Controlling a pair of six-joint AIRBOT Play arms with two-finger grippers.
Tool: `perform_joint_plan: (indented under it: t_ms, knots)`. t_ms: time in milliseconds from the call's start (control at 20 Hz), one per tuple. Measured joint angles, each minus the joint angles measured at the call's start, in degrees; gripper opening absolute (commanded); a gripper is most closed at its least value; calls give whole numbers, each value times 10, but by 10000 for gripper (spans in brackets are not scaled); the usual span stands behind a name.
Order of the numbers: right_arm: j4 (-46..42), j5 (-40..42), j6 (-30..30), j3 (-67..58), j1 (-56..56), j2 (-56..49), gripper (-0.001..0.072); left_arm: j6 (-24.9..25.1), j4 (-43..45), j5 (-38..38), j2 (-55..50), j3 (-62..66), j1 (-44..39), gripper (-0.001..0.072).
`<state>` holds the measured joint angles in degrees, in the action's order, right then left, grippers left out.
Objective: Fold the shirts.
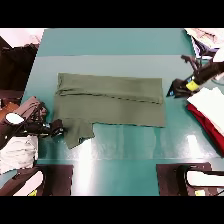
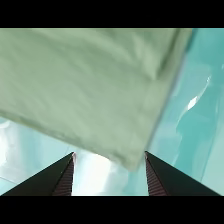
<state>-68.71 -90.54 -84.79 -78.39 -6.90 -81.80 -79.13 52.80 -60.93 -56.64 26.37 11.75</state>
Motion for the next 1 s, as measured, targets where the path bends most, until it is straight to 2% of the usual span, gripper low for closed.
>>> perform_joint_plan:
  t_ms: [350, 450, 700, 750, 800, 900, 950, 1000]
  knots:
    - [12, 109, 14, 284, -50, 98, 497, 25, -8, -19, 0, 19, 0, 28]
    - [31, 142, 21, 332, -53, 107, 442, 28, -9, -22, 0, 20, 0, 28]
    - [65, 193, 27, 381, -56, 115, 424, 30, -9, -26, 0, 21, 0, 29]
    - [71, 203, 29, 385, -56, 117, 365, 30, -9, -27, 0, 21, 0, 28]
    - [76, 212, 31, 388, -56, 117, 219, 30, -9, -27, 0, 21, 0, 28]
    - [81, 228, 35, 392, -56, 116, 124, 31, -10, -27, 0, 21, 0, 28]
    - [85, 232, 39, 393, -56, 116, 14, 31, -10, -27, 0, 21, 0, 28]
    - [85, 235, 40, 394, -56, 115, 14, 31, -10, -29, 0, 21, 0, 28]
